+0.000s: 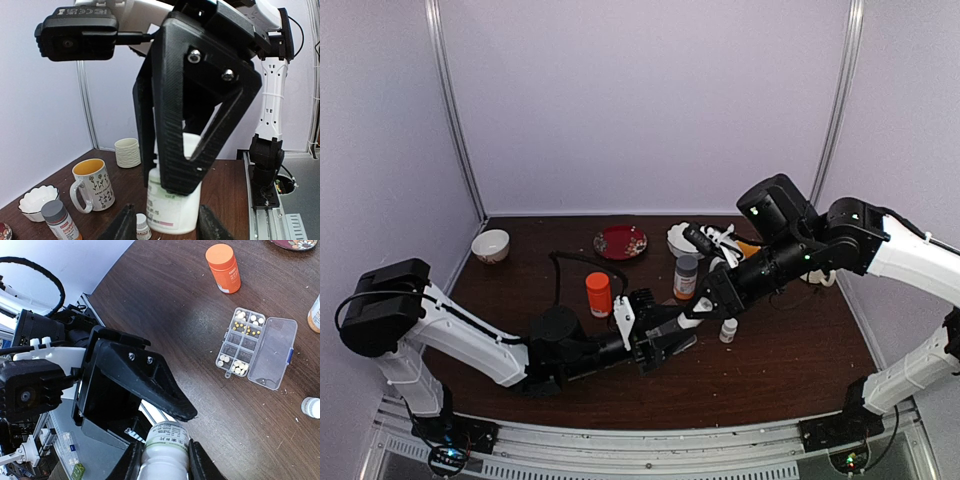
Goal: Sort the pills into containers
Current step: Pass from the right arm to the left, then screw the lid of the pill bottle onto the pill bottle.
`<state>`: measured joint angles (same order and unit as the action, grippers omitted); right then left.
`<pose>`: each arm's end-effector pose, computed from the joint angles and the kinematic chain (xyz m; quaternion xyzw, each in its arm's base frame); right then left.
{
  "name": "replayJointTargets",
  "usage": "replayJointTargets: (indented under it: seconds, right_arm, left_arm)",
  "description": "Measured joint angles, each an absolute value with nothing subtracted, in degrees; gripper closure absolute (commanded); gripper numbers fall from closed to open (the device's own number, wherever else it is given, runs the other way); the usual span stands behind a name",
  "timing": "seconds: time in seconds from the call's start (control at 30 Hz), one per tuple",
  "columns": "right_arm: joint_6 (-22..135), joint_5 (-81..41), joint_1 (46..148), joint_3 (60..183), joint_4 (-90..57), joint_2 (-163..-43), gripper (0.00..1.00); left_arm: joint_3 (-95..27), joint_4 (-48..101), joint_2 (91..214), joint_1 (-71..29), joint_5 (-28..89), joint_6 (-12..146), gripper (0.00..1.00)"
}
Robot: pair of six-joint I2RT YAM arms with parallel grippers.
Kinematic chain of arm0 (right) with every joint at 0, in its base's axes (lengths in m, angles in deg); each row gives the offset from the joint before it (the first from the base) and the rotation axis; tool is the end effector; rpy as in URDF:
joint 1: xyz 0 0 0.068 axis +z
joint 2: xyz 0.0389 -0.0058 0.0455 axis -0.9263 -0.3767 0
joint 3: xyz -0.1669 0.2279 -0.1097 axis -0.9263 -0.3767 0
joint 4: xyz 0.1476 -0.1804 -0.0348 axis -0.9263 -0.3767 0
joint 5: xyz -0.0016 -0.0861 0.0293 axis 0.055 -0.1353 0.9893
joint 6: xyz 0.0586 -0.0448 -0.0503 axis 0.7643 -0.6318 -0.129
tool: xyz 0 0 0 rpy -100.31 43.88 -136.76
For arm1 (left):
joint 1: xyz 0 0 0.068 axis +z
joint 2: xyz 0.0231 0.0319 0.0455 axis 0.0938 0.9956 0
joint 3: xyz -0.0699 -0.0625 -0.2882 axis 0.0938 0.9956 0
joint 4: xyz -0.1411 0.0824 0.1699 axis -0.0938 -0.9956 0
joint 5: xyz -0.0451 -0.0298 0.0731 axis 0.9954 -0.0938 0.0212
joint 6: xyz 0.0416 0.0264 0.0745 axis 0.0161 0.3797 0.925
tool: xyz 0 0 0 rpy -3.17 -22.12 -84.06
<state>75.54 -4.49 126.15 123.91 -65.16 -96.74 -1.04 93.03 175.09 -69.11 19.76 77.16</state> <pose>0.1090 0.2367 0.3628 -0.3261 0.8518 0.3843 0.1428 0.1037 -0.3603 0.2797 0.3659 0.5270 -0.4630 0.6115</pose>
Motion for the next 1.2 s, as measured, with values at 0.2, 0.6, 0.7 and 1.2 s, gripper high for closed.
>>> replayJointTargets:
  seconds: [0.2,0.6,0.7,1.2]
  right_arm:
    - [75.56,-4.53,126.35,123.91,-65.01,-96.85,0.93]
    - [75.82,-4.60,126.94,123.91,-64.98,-97.14,0.26]
    - [75.52,-4.51,127.18,123.91,-64.55,-97.05,0.19]
    - [61.61,-8.05,127.27,131.15,-74.71,-94.56,0.35]
  left_arm:
    - [-1.11,92.62,175.11,-69.46,19.89,77.64,0.76]
    - [-1.11,92.07,175.16,-69.46,20.77,77.05,0.91]
    - [-1.09,92.75,175.33,-69.46,20.74,76.38,0.92]
    - [-0.02,94.93,175.73,-69.46,20.46,73.34,0.93]
